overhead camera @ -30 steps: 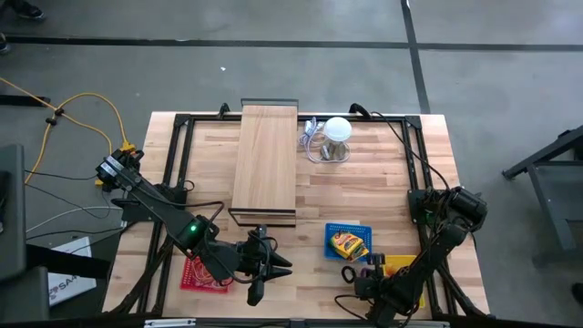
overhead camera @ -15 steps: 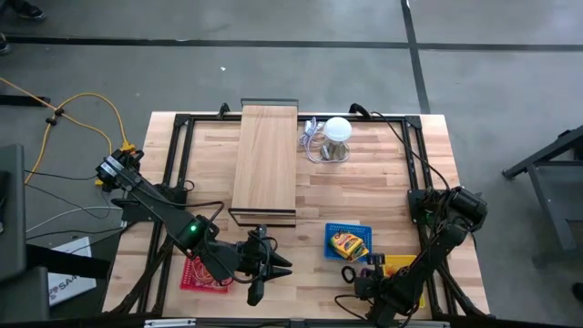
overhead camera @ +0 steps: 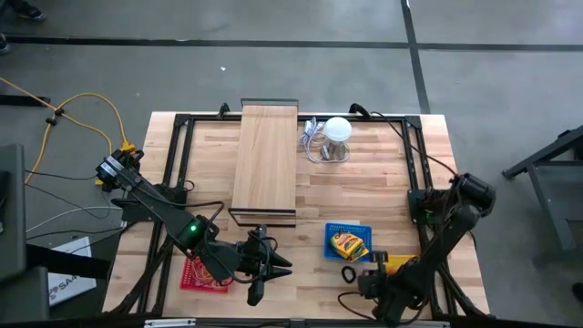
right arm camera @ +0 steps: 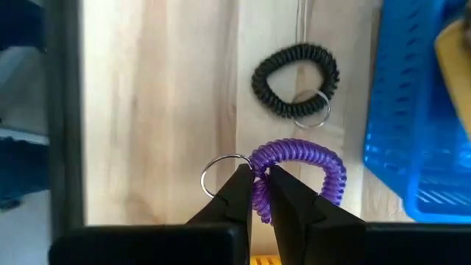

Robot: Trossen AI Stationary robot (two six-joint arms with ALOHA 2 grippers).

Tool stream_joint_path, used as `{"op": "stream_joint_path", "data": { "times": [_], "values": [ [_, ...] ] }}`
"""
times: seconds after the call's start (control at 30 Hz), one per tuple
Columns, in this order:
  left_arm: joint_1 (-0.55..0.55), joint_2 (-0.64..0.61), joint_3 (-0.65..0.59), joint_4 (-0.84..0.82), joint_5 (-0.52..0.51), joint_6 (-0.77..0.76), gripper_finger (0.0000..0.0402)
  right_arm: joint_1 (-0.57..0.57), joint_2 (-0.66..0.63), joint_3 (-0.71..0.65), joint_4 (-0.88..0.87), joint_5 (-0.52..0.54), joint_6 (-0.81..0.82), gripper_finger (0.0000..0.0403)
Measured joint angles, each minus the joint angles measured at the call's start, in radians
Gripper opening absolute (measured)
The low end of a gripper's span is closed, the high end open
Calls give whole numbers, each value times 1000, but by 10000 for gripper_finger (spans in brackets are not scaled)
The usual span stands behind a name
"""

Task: Pick & Place Office Desk Supplies
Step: Put the purple spiral keychain into the yellow bin

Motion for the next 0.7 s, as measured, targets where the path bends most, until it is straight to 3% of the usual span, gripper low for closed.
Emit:
{"op": "stream_joint_path", "data": {
  "times": [0.2, 0.5, 0.7],
  "values": [
    [0, 0, 0, 0, 0, 0, 77, 0, -70, 2, 2, 15, -4, 25],
    [0, 0, 0, 0, 0, 0, 77, 8, -73, 2, -2, 6, 4, 25],
    [0, 0, 0, 0, 0, 0, 77, 42, -74, 2, -67, 6, 130, 25]
  ]
}}
